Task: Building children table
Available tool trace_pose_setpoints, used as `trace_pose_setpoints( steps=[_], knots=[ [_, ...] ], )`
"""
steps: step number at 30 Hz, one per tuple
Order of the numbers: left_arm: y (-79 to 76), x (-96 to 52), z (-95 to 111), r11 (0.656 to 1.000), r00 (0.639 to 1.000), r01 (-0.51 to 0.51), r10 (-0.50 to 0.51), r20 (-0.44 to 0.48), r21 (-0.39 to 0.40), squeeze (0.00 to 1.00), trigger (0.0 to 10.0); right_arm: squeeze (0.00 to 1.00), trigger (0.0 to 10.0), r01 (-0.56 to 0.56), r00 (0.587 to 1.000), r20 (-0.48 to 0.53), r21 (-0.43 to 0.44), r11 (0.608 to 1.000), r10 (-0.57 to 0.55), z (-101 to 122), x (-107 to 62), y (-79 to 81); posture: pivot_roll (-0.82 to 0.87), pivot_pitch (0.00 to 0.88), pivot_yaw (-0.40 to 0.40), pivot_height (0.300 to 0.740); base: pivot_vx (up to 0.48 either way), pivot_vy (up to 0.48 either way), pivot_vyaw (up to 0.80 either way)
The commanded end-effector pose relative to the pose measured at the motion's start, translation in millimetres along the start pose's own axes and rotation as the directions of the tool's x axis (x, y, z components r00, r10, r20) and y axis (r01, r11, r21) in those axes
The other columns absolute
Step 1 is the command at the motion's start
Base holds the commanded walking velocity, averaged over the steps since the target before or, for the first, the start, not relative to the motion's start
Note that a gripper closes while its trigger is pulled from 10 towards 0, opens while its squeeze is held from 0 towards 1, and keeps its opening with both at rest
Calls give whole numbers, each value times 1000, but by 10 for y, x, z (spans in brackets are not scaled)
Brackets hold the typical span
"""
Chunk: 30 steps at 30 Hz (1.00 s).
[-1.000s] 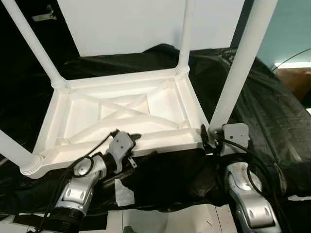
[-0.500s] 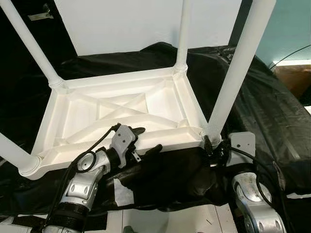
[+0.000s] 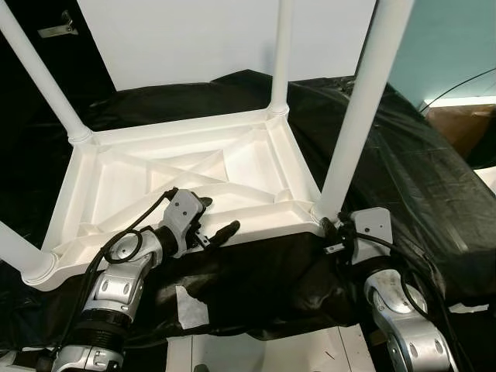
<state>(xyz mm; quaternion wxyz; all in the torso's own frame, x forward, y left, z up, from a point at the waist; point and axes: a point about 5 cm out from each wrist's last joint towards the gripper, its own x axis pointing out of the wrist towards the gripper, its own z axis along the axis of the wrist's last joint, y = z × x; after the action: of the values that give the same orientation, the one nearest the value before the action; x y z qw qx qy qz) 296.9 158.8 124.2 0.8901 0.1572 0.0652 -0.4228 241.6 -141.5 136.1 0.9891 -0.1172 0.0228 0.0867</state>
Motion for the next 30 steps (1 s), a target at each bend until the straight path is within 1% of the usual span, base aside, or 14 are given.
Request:
trace_pose_setpoints(
  steps=[1, 2, 4, 6, 8, 10, 12, 14, 16, 20, 22, 24, 27, 30],
  knots=[
    [-118, -119, -311, 996, 985, 62, -70, -158, -61, 0, 10000, 0, 0, -33, 999, -28, -17, 999, 33, -49, 68, -10, -42, 37, 15, 740, 0, 0, 0],
    [-118, -119, -311, 996, 985, 62, -70, -158, -61, 0, 10000, 0, 0, -33, 999, -28, -17, 999, 33, -49, 68, -10, -42, 37, 15, 740, 0, 0, 0],
    [-181, -157, -365, 991, 974, 116, -128, -189, -69, 0, 10000, 0, 0, -45, 999, -30, -34, 998, 44, -59, 114, -40, -42, 37, 15, 740, 0, 0, 0],
    [-181, -157, -365, 991, 974, 116, -128, -189, -69, 0, 10000, 0, 0, -45, 999, -30, -34, 998, 44, -59, 114, -40, -42, 37, 15, 740, 0, 0, 0],
    [-218, -111, -341, 989, 975, 135, -145, -169, -66, 0, 10000, 0, 0, -60, 998, -30, -68, 996, 58, -64, 237, -127, -31, 34, 17, 740, 0, 0, 0],
    [-211, -65, -285, 990, 982, 126, -134, -133, -65, 0, 10000, 0, 0, -52, 998, -34, -90, 995, 49, -61, 368, -239, -21, 31, 14, 740, 0, 0, 0],
    [-211, -65, -285, 990, 982, 126, -134, -133, -65, 0, 10000, 0, 0, -52, 998, -34, -90, 995, 49, -61, 368, -239, -21, 31, 14, 740, 0, 0, 0],
    [-193, -59, -260, 992, 986, 105, -113, -127, -67, 0, 10000, 0, 0, -22, 999, -48, -118, 993, 17, -74, 447, -326, -16, 29, 13, 740, 0, 0, 0],
    [-195, -96, -286, 993, 983, 101, -110, -149, -66, 0, 10000, 0, 0, 1, 998, -59, -124, 992, -8, -82, 490, -375, -6, 25, 11, 740, 0, 0, 0],
    [-194, -135, -323, 993, 979, 100, -110, -174, -63, 0, 10000, 0, 0, 0, 998, -58, -124, 992, -8, -69, 502, -362, -3, 23, 10, 740, 0, 0, 0],
    [-184, -175, -388, 993, 969, 93, -106, -221, -68, 0, 10000, 0, 0, -28, 998, -53, -131, 991, 21, -66, 482, -243, 1, 24, 9, 740, 0, 0, 0],
    [-182, -178, -411, 994, 965, 90, -104, -241, -69, 0, 10000, 0, 0, -36, 998, -52, -137, 990, 29, -75, 483, -210, 1, 24, 9, 740, 0, 0, 0],
    [-223, -171, -464, 990, 952, 115, -134, -275, -85, 0, 10000, 0, 0, -51, 997, -55, -112, 992, 45, -85, 471, -153, -4, 26, 14, 740, 0, 0, 0],
    [-251, -158, -485, 988, 947, 129, -147, -285, -81, 0, 10000, 0, 0, -73, 996, -50, -94, 993, 68, -73, 456, -87, -10, 28, 18, 740, 0, 0, 0]
  ],
)
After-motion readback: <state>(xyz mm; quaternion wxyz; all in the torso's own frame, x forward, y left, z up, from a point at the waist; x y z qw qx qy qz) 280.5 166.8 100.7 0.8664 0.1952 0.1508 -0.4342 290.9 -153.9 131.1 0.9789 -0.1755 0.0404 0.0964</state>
